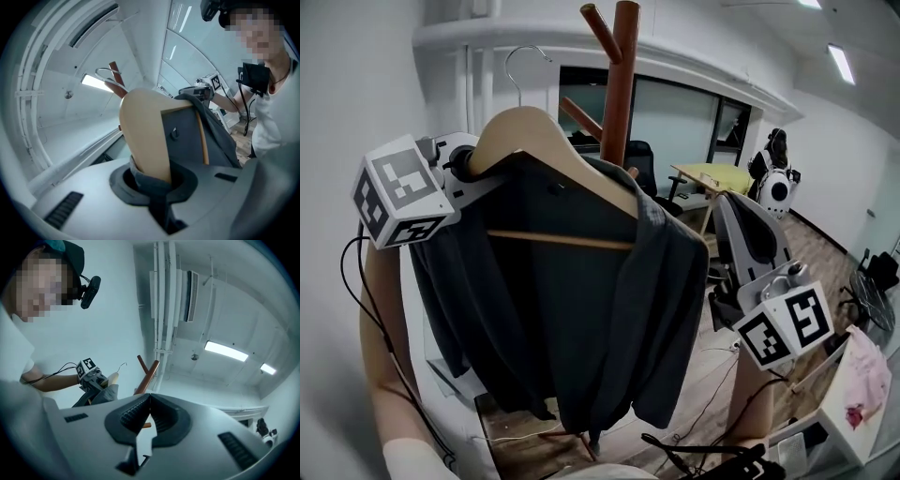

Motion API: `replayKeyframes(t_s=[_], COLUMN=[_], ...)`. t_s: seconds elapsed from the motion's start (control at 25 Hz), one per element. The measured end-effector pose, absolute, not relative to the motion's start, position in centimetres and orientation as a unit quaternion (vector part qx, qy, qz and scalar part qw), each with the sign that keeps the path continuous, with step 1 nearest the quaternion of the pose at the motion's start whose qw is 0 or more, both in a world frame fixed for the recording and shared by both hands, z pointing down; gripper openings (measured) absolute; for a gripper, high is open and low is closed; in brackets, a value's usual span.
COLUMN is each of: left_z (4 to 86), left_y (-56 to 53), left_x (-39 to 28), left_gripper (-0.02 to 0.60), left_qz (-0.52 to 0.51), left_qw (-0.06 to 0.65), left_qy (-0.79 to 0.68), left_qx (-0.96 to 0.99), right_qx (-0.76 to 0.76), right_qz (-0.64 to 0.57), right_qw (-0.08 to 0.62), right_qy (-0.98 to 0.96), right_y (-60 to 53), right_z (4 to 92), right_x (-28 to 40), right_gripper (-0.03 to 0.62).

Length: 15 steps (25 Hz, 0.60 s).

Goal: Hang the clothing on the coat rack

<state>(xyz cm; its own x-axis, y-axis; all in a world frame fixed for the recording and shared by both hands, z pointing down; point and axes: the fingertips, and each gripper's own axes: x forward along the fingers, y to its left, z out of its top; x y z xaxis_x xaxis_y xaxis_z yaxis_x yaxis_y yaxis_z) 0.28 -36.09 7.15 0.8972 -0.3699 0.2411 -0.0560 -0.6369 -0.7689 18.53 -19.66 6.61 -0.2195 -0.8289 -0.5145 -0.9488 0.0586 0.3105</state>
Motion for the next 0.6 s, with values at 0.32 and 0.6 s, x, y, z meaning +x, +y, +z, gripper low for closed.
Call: replayKeyframes(t_s=[0.32, 0.6], left_z=[6.1, 4.6], left_y=[-36.7, -36.5], left_x=[1.7, 3.2], left_gripper=[0.031, 0.031], left_qz=[-0.199, -0.202], left_qw=[0.39, 0.39], left_qy=[0.096, 0.087], left_qx=[-0.894, -0.894], right_qx=[-0.633, -0.63], right_qz=[0.34, 0.351], right_qw=[0.065, 0.05], right_qy=[0.692, 0.691], right_y=[-18.8, -19.2], right_z=[5.2, 3.7], right_x=[18.5, 18.2], right_gripper=[0.02, 0.02])
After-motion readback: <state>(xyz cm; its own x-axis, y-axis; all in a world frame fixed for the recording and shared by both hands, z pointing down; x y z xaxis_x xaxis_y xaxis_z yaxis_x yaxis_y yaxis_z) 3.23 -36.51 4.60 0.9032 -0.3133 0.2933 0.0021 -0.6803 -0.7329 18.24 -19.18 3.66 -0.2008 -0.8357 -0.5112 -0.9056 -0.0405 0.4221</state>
